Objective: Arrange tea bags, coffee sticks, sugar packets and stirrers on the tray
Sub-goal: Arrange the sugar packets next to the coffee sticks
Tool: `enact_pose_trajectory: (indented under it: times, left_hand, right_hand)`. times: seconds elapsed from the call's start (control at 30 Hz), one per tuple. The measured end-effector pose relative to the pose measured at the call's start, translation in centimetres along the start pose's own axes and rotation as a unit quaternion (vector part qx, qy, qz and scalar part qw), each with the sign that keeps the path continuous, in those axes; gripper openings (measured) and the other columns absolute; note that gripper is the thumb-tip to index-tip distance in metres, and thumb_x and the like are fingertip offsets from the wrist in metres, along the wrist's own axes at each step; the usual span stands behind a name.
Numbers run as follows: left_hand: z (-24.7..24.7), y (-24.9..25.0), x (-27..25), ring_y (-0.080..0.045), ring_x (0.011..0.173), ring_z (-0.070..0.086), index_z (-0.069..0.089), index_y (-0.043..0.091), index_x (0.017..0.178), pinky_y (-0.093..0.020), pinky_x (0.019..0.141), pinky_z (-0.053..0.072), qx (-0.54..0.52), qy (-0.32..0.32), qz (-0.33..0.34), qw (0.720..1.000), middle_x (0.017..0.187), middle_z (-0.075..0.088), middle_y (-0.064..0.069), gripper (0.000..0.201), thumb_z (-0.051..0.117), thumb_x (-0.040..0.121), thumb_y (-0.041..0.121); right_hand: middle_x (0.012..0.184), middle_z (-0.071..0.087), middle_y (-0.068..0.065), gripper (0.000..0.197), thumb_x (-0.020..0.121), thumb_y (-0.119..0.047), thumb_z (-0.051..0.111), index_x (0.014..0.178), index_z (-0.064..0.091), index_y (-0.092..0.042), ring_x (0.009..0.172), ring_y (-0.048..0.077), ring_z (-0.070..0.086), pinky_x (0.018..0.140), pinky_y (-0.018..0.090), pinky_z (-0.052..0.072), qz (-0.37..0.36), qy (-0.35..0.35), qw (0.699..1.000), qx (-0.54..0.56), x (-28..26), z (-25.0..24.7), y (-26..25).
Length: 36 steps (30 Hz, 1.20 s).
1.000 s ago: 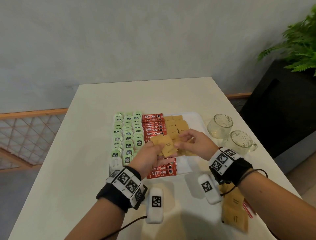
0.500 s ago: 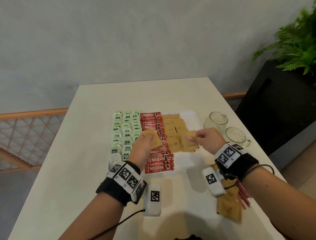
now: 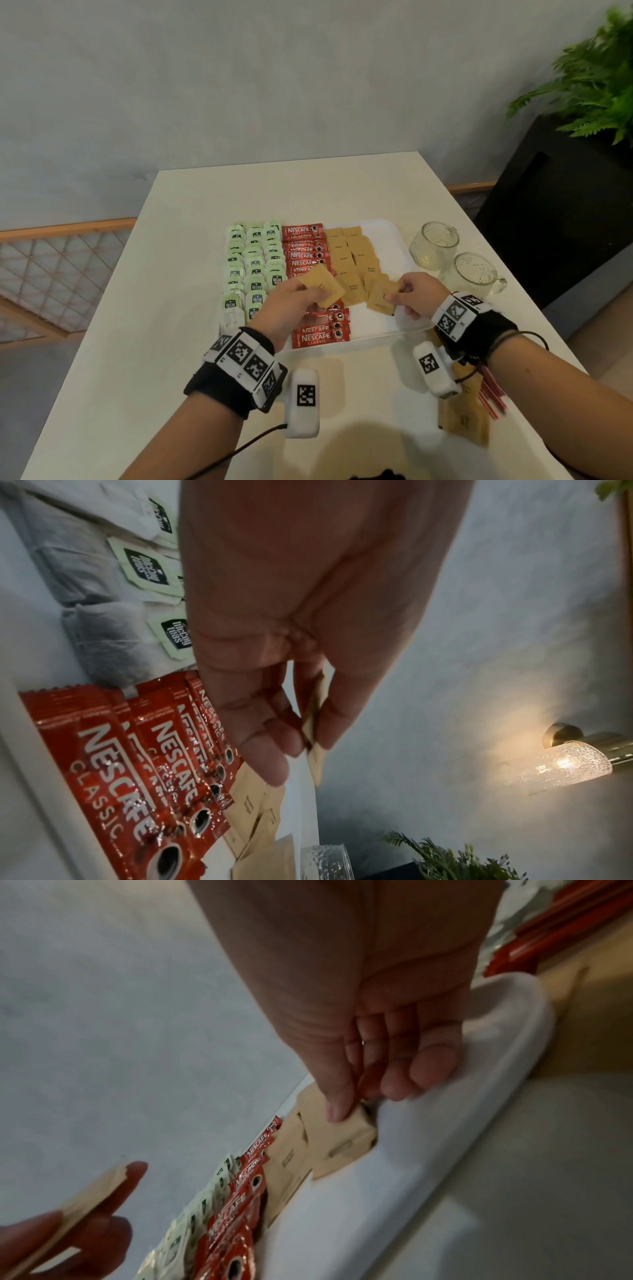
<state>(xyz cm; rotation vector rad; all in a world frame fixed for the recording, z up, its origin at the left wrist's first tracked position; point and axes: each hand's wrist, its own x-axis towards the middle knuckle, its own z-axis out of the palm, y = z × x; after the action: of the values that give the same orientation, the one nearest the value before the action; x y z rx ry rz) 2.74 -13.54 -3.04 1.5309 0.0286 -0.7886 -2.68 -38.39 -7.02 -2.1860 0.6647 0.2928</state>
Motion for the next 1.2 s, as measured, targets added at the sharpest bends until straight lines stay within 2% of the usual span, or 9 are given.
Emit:
enact_pose_trajectory:
  times: [0.2, 0.3, 0.47, 0.67, 0.8, 0.93, 1.03, 1.1, 1.2]
  left_hand:
    - [-0.1, -0.1, 0.3, -0.018, 0.086, 0.064, 0.063, 0.010, 0.111, -0.025, 0.067, 0.056, 0.035, -0.022, 0.009, 0.999, 0.114, 0.066, -0.014, 0.026, 0.067, 0.087, 0.000]
    - [-0.2, -0.3, 0.5, -0.015, 0.080, 0.063, 0.063, 0.008, 0.113, -0.026, 0.066, 0.056, 0.029, -0.015, 0.008, 0.999, 0.114, 0.066, -0.015, 0.026, 0.064, 0.089, 0.000]
    - [-0.4, -0.5, 0.9, -0.013, 0.073, 0.062, 0.063, 0.009, 0.114, -0.028, 0.065, 0.058, 0.008, -0.005, 0.004, 1.000, 0.110, 0.065, -0.015, 0.024, 0.064, 0.091, 0.006]
    - [-0.2, -0.2, 0.8, -0.017, 0.077, 0.061, 0.066, 0.016, 0.112, -0.032, 0.068, 0.057, -0.026, 0.012, 0.005, 1.000, 0.099, 0.067, -0.009, 0.020, 0.055, 0.099, 0.027]
    - [-0.1, -0.2, 0.8, -0.019, 0.081, 0.065, 0.068, 0.018, 0.110, -0.032, 0.068, 0.058, -0.015, 0.012, 0.009, 1.000, 0.101, 0.069, -0.009, 0.023, 0.052, 0.100, 0.031]
    - [0.4, 0.3, 0.8, -0.020, 0.087, 0.071, 0.070, 0.019, 0.104, -0.032, 0.069, 0.060, 0.077, 0.019, 0.091, 0.993, 0.100, 0.072, -0.005, 0.016, 0.058, 0.097, 0.028]
    - [1.7, 0.8, 1.2, -0.021, 0.081, 0.071, 0.071, 0.018, 0.098, -0.036, 0.067, 0.062, 0.141, 0.057, 0.165, 0.975, 0.092, 0.072, -0.007, 0.012, 0.062, 0.094, 0.025]
    - [2.6, 0.9, 1.4, -0.024, 0.079, 0.072, 0.073, 0.019, 0.094, -0.043, 0.068, 0.062, 0.147, 0.074, 0.182, 0.969, 0.089, 0.072, -0.009, 0.010, 0.066, 0.093, 0.025]
    - [3.2, 0.6, 2.0, -0.021, 0.079, 0.072, 0.075, 0.021, 0.089, -0.044, 0.074, 0.061, 0.165, 0.088, 0.190, 0.964, 0.084, 0.074, -0.002, 0.009, 0.069, 0.090, 0.027]
  right_hand:
    - [0.071, 0.056, 0.003, 0.020, 0.097, -0.022, 0.052, 0.080, 0.048, -0.014, 0.055, 0.015, 0.052, 0.049, 0.024, 0.041, -0.017, -0.056, 0.996, -0.065, 0.6, -0.6, -1.1]
    - [0.076, 0.061, 0.004, 0.020, 0.094, -0.022, 0.058, 0.077, 0.051, -0.014, 0.061, 0.016, 0.056, 0.053, 0.024, 0.043, -0.029, -0.101, 0.988, -0.117, 0.5, -1.2, -1.6]
    - [0.075, 0.067, 0.002, 0.019, 0.085, -0.028, 0.071, 0.078, 0.060, -0.014, 0.063, 0.013, 0.058, 0.053, 0.019, 0.040, -0.033, -0.053, 0.984, -0.165, 0.9, -1.6, -2.2]
    - [0.064, 0.061, -0.004, 0.024, 0.082, -0.033, 0.074, 0.079, 0.061, -0.013, 0.056, 0.008, 0.055, 0.050, 0.018, 0.040, -0.018, -0.090, 0.971, -0.219, 1.4, -2.0, -3.4]
    - [0.083, 0.058, -0.005, 0.033, 0.073, -0.037, 0.080, 0.092, 0.058, -0.021, 0.075, 0.012, 0.056, 0.061, 0.024, 0.042, -0.038, -0.006, 0.969, -0.243, 1.7, -2.0, -3.5]
    - [0.082, 0.062, -0.006, 0.026, 0.079, -0.039, 0.074, 0.094, 0.065, -0.020, 0.070, 0.007, 0.056, 0.062, 0.023, 0.042, -0.125, 0.024, 0.988, -0.090, 0.1, -1.9, -5.4]
    - [0.075, 0.067, 0.002, 0.023, 0.084, -0.034, 0.071, 0.089, 0.072, -0.012, 0.061, 0.010, 0.056, 0.061, 0.024, 0.045, -0.145, -0.092, 0.984, 0.050, -1.7, -1.3, -7.0]
    - [0.066, 0.063, 0.004, 0.023, 0.084, -0.029, 0.072, 0.086, 0.071, -0.006, 0.055, 0.008, 0.054, 0.058, 0.023, 0.045, -0.147, -0.113, 0.980, 0.069, -2.2, -0.9, -7.1]
    - [0.062, 0.062, 0.002, 0.017, 0.085, -0.023, 0.072, 0.081, 0.069, -0.008, 0.050, 0.005, 0.053, 0.058, 0.022, 0.046, -0.139, -0.060, 0.987, 0.047, -1.7, -0.3, -5.7]
